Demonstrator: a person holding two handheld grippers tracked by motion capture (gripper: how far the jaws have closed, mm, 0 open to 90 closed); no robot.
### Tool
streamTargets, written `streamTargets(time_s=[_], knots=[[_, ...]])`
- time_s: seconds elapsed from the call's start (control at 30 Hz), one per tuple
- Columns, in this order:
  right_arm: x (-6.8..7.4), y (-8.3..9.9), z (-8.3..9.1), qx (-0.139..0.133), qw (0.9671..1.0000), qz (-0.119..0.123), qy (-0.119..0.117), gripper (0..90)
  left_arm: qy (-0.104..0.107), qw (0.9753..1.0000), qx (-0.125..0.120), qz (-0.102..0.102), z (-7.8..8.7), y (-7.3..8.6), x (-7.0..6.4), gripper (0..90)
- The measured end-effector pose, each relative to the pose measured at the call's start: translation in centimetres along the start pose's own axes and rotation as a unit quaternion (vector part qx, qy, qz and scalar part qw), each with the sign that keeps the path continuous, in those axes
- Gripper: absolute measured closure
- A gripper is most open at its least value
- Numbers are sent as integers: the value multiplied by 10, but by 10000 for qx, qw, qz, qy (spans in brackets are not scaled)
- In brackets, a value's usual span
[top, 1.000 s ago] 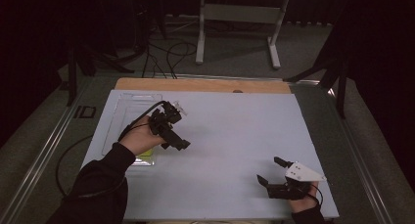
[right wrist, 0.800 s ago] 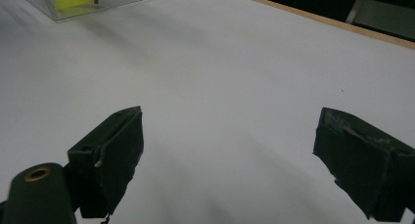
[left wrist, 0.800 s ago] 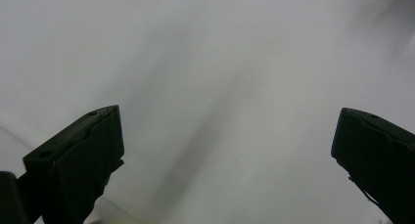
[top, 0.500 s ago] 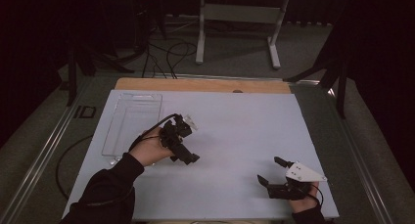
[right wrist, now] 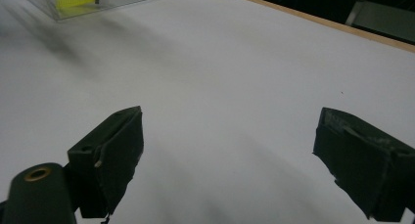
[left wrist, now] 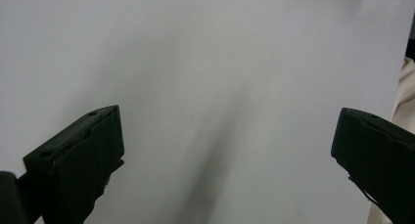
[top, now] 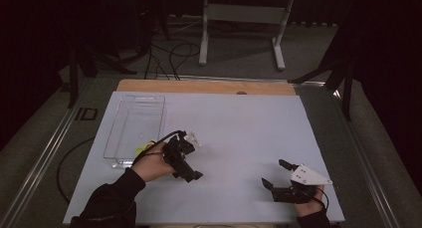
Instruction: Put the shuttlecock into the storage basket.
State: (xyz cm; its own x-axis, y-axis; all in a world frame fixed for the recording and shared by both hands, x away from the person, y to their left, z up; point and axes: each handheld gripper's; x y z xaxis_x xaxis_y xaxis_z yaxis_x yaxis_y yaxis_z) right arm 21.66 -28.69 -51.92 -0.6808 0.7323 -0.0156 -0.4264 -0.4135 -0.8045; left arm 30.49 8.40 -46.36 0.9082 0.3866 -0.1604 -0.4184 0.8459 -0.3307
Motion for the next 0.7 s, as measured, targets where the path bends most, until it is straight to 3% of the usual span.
streamTargets(time_s=[0.33,0.7], knots=[[0,0,0,2,10000,-3,-7,115,93,9999,-41,-96,-12,22,-9,0],[1,0,0,10,10000,4,-9,115,128,9997,-209,-13,-17,52,-19,0]])
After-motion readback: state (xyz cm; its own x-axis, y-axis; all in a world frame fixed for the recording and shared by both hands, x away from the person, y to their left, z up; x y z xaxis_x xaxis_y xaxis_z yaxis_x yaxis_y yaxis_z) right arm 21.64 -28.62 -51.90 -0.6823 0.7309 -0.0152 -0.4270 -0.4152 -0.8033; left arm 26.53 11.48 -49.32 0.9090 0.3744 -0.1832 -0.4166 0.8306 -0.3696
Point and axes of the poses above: each handheld gripper's, and its own axes: z roughly backward along the jaws, y roughly out of its underside, x roughly to its left, and after that the axes turned 9 degrees about x, right-handed
